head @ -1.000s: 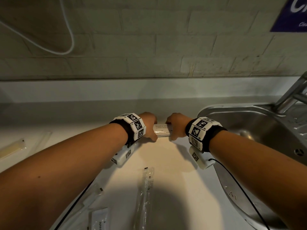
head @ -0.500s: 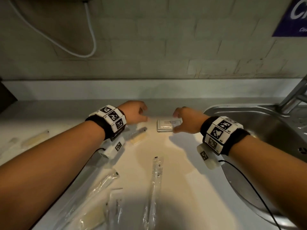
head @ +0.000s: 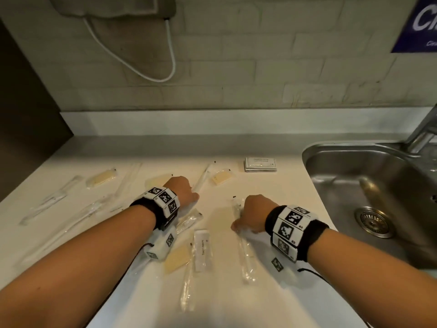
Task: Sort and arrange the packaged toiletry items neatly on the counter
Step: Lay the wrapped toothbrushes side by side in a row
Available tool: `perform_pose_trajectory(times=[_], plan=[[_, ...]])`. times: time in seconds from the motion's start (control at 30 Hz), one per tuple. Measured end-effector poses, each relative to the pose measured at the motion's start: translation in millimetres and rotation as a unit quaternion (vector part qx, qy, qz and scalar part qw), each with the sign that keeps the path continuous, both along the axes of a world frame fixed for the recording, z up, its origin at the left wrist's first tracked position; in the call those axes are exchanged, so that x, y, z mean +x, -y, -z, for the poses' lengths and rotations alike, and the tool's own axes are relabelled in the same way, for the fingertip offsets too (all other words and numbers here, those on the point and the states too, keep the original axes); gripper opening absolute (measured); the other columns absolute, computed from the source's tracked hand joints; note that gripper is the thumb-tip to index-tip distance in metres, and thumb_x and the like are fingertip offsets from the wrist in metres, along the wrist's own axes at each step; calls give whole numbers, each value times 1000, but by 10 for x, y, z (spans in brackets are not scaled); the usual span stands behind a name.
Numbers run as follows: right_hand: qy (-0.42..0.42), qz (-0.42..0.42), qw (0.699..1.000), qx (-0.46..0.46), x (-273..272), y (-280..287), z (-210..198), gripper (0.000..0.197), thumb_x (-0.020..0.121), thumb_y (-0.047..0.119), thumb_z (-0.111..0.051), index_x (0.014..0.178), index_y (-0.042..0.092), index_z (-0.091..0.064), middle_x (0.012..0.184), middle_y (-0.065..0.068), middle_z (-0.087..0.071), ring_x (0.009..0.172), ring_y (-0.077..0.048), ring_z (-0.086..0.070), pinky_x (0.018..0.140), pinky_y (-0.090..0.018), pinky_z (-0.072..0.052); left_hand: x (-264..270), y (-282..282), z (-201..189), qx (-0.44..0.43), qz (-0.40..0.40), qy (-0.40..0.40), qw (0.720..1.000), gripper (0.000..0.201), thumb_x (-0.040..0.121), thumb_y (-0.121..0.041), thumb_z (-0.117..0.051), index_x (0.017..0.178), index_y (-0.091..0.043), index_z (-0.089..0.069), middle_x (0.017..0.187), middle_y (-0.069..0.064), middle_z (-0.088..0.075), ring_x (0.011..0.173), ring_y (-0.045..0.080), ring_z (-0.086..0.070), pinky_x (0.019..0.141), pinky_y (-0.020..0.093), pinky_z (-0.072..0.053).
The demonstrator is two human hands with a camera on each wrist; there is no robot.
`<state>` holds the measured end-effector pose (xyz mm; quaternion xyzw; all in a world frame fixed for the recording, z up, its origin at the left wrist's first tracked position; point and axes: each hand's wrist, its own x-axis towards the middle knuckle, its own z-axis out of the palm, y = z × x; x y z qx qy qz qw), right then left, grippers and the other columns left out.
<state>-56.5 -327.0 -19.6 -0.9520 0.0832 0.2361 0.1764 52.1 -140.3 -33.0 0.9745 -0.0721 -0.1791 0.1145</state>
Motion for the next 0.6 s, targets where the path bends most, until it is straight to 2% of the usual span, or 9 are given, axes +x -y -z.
perform_pose_trajectory(times=[0.07,0.13,0.23,0.3,0.33,0.4,0.47,0.53,0.6], plan=[[2,18,1000,19,13,-41,6,26,69,33,-71,62,12,-59,61,-2,-60,58,-20,-60,63,-27,-54,-49,-36,-12,-23,-19,-3,1000,34,86,-34,-61,61,-12,-51,60,3,-53,57,20,-53,53,26,-39],[5,40,998,48,19,-64,10,23,67,29,-72,61,10,-60,57,-3,-60,55,-20,-59,61,-27,-54,-129,-58,-43,-62,-38,-7,997,34,89,-30,-56,62,-13,-46,60,3,-48,55,20,-47,53,26,-37],[31,80,991,104,44,-76,-7,29,76,30,-70,74,1,-69,65,-10,-70,56,-21,-63,72,-33,-61,-270,-92,-89,-156,-53,-17,986,19,94,-26,-52,87,-8,-50,83,10,-59,70,25,-54,66,32,-46],[70,104,981,148,69,-86,-69,32,84,32,-68,82,-1,-69,74,-12,-73,57,-19,-65,71,-34,-62,-379,-125,-115,-237,-53,-25,970,14,95,-21,-51,103,-10,-49,96,11,-66,67,21,-55,60,29,-44],[94,111,974,172,80,-97,-119,30,86,31,-67,79,2,-67,75,-12,-72,57,-19,-66,69,-33,-62,-442,-132,-134,-275,-47,-32,960,17,95,-19,-50,111,-12,-48,99,11,-68,66,19,-57,57,28,-43],[144,123,958,217,109,-125,-246,27,87,28,-67,70,9,-58,76,-13,-72,62,-21,-68,69,-34,-61,-565,-124,-147,-342,-32,-38,938,22,96,-13,-48,118,-13,-45,98,10,-70,72,20,-63,61,30,-49],[185,135,937,265,160,-166,-371,28,86,24,-69,67,10,-53,77,-16,-71,65,-25,-69,73,-40,-61,-682,-88,-168,-392,-26,-33,919,19,98,-11,-45,117,-13,-45,95,12,-69,78,25,-65,70,38,-56],[211,143,916,310,224,-221,-473,27,84,22,-71,71,10,-50,72,-13,-66,62,-24,-67,70,-42,-62,-775,-55,-200,-438,-40,-38,897,11,100,-11,-40,110,-13,-44,99,15,-67,83,27,-65,78,45,-59],[228,142,902,337,281,-289,-553,26,84,20,-72,82,10,-48,71,-9,-62,61,-21,-66,65,-39,-62,-843,-46,-232,-474,-61,-51,877,9,101,-11,-36,106,-13,-43,104,14,-63,86,26,-64,75,42,-58]])
